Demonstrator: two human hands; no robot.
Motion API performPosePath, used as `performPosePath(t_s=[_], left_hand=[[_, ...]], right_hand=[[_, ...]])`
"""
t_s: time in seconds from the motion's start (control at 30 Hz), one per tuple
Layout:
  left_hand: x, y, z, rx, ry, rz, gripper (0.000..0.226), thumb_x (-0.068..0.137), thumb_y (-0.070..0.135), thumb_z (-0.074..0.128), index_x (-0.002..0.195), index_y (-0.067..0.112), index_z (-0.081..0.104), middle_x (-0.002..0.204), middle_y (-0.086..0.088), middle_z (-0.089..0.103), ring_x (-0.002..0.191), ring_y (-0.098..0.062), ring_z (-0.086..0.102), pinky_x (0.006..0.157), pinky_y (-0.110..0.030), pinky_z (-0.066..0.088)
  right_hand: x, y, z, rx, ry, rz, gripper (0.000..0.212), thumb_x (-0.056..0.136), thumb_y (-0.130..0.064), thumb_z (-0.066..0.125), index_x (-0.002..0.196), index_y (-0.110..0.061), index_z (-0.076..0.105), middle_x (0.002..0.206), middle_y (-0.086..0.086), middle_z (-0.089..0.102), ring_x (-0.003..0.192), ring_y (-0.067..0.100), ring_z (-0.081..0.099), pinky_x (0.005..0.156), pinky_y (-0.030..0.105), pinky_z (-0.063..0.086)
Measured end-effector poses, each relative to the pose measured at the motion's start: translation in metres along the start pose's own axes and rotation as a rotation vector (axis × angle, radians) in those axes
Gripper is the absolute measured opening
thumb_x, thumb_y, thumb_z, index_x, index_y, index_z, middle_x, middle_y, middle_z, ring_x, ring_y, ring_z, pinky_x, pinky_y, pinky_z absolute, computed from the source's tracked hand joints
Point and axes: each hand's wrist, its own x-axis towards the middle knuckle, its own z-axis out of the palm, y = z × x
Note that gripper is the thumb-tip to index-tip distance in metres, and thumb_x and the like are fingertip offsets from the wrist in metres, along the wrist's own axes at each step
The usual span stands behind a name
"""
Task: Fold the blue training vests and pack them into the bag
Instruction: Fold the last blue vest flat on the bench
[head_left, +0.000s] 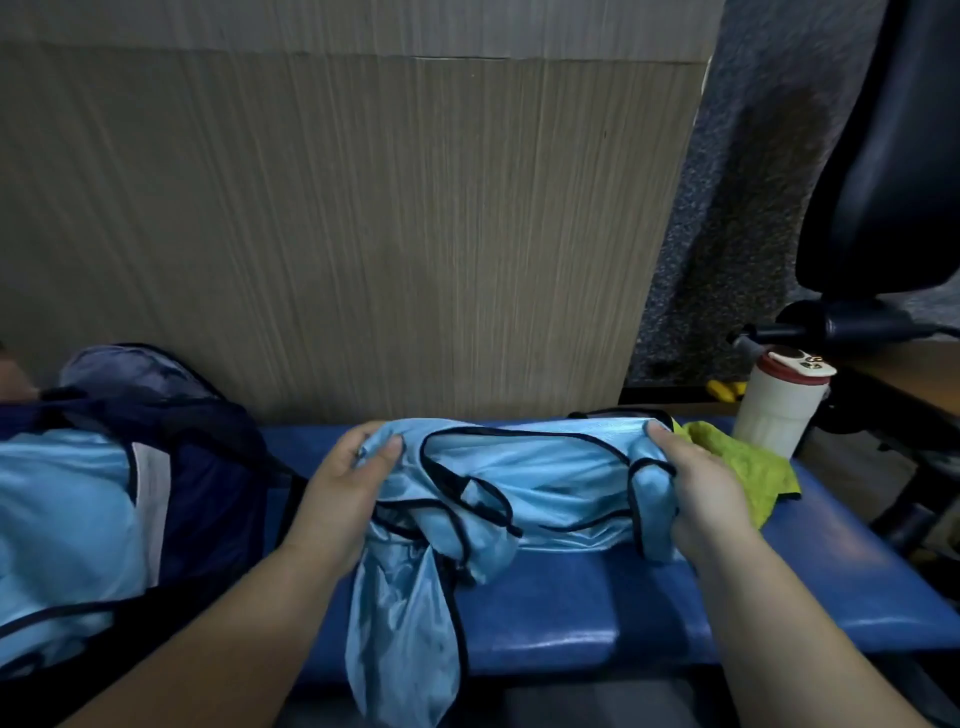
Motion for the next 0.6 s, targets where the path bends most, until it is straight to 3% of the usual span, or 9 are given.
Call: performPosePath(t_s=[0.07,0.13,0.17,0.23,0.3,0.4,0.47,0.53,0.6], left_hand=[[0.006,0.000,-0.004,0.075,0.038,-0.033,0.012,0.097,0.026,0.058,0.096,0.016,0.066,0.092,-0.011,0.071,0.081,-0.025,0.068,0.075,-0.040,0.056],[0.013,-0.010,-0.011,0.390,0.094,0.000,0.009,0.096,0.029,0.060,0.093,0.023,0.067,0.097,-0.007,0.070,0.090,-0.026,0.066,0.081,-0.042,0.054],[0.014,-0.016,-0.013,0.554,0.126,0.042,0.005,0.095,0.027,0.062,0.096,0.025,0.066,0.105,-0.003,0.068,0.097,-0.024,0.064,0.084,-0.040,0.052],[0.009,-0.026,-0.015,0.852,0.184,0.151,0.020,0.091,0.025,0.064,0.111,0.028,0.063,0.118,0.003,0.061,0.108,-0.021,0.056,0.092,-0.040,0.048],[0.000,-0.036,-0.013,0.952,0.193,0.336,0.028,0.088,0.023,0.066,0.116,0.026,0.062,0.115,0.007,0.060,0.111,-0.019,0.052,0.096,-0.043,0.044],[-0.024,-0.043,-0.004,0.920,-0.052,0.473,0.014,0.086,0.034,0.064,0.099,0.034,0.060,0.090,0.018,0.057,0.092,-0.001,0.050,0.082,-0.028,0.044],[-0.035,-0.047,0.001,0.987,-0.253,0.421,0.028,0.078,0.061,0.058,0.095,0.038,0.057,0.084,0.019,0.056,0.088,0.003,0.050,0.076,-0.023,0.043],[-0.038,-0.053,0.004,1.226,-0.442,0.350,0.069,0.065,0.084,0.046,0.120,0.042,0.051,0.115,0.027,0.051,0.111,0.007,0.043,0.097,-0.025,0.039],[-0.036,-0.062,0.005,1.461,-0.540,0.262,0.094,0.063,0.086,0.050,0.143,0.042,0.031,0.141,0.023,0.031,0.136,-0.005,0.024,0.113,-0.030,0.021]], right_hand=[[0.001,0.001,-0.004,-0.100,0.019,-0.037,0.031,0.082,-0.033,0.077,0.094,-0.006,0.069,0.088,0.015,0.072,0.087,0.034,0.068,0.083,0.047,0.053],[0.004,0.007,-0.009,-0.433,0.064,-0.170,0.029,0.083,-0.031,0.075,0.101,-0.010,0.065,0.084,0.006,0.068,0.089,0.034,0.065,0.081,0.044,0.051],[0.004,0.010,-0.010,-0.601,0.092,-0.209,0.031,0.085,-0.030,0.074,0.107,-0.014,0.060,0.086,0.000,0.065,0.090,0.030,0.063,0.080,0.041,0.049],[-0.001,0.011,-0.008,-0.835,0.104,-0.260,0.032,0.089,-0.031,0.069,0.115,-0.020,0.053,0.095,-0.005,0.062,0.091,0.021,0.058,0.075,0.033,0.043],[-0.007,0.008,-0.005,-0.975,0.101,-0.347,0.024,0.088,-0.036,0.068,0.102,-0.022,0.055,0.095,-0.005,0.061,0.086,0.016,0.055,0.069,0.031,0.038],[-0.013,0.007,-0.002,-0.988,-0.071,-0.371,0.032,0.081,-0.045,0.074,0.075,-0.018,0.057,0.070,-0.006,0.057,0.068,0.014,0.055,0.062,0.032,0.041],[-0.017,0.010,-0.001,-1.034,-0.233,-0.317,0.038,0.071,-0.048,0.081,0.076,-0.019,0.058,0.069,-0.009,0.055,0.068,0.011,0.054,0.064,0.028,0.042],[-0.018,0.014,-0.002,-1.257,-0.327,-0.298,0.048,0.062,-0.056,0.084,0.091,-0.029,0.057,0.093,-0.009,0.054,0.089,0.011,0.054,0.078,0.028,0.046],[-0.017,0.022,-0.004,-1.468,-0.312,-0.279,0.065,0.062,-0.057,0.082,0.115,-0.036,0.051,0.113,-0.007,0.045,0.111,0.015,0.047,0.095,0.033,0.044]])
